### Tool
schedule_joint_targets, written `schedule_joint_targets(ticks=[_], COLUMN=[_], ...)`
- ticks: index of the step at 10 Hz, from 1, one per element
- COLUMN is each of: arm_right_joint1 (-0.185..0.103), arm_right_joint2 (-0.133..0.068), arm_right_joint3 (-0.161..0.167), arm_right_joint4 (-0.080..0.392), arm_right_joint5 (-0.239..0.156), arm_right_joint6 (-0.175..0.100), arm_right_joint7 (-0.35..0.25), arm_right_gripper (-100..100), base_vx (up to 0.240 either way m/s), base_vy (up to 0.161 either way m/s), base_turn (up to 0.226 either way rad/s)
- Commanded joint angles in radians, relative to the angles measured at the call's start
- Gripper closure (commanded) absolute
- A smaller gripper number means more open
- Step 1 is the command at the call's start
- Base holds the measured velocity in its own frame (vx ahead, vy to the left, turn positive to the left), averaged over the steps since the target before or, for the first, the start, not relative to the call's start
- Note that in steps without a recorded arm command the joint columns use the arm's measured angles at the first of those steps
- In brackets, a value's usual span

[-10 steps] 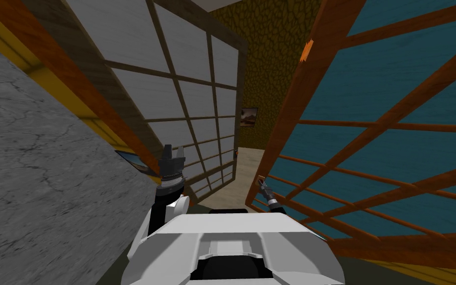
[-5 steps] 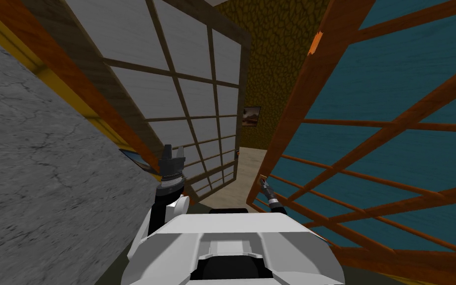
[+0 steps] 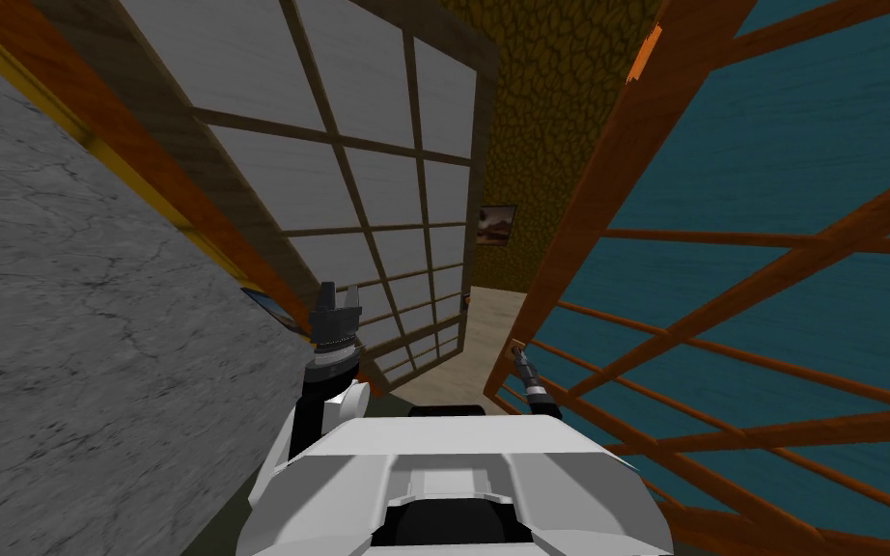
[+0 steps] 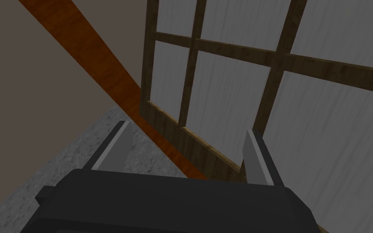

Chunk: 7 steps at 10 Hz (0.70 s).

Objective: Push the door open

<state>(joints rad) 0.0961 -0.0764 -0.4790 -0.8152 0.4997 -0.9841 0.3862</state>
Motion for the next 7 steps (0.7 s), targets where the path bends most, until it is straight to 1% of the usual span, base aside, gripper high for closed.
schedule_joint_targets(ticks=[1, 2, 3, 4, 7], arm_right_joint1=[-0.015, -0.024, -0.033, -0.033, -0.033], arm_right_joint2=[-0.003, -0.004, -0.004, -0.004, -0.004], arm_right_joint3=[-0.005, -0.014, -0.024, -0.024, -0.024], arm_right_joint4=[-0.002, 0.005, 0.013, 0.013, 0.013], arm_right_joint5=[-0.020, -0.058, -0.085, -0.095, -0.095], arm_right_joint6=[-0.008, -0.011, -0.013, -0.013, -0.013], arm_right_joint7=[-0.030, -0.071, -0.100, -0.112, -0.112], arm_right_gripper=[100, 100, 100, 100, 100], base_vx=[0.024, 0.024, 0.030, 0.028, 0.009], base_vy=[-0.024, -0.025, -0.033, -0.034, -0.008], base_turn=[0.046, 0.084, 0.121, 0.059, -0.002])
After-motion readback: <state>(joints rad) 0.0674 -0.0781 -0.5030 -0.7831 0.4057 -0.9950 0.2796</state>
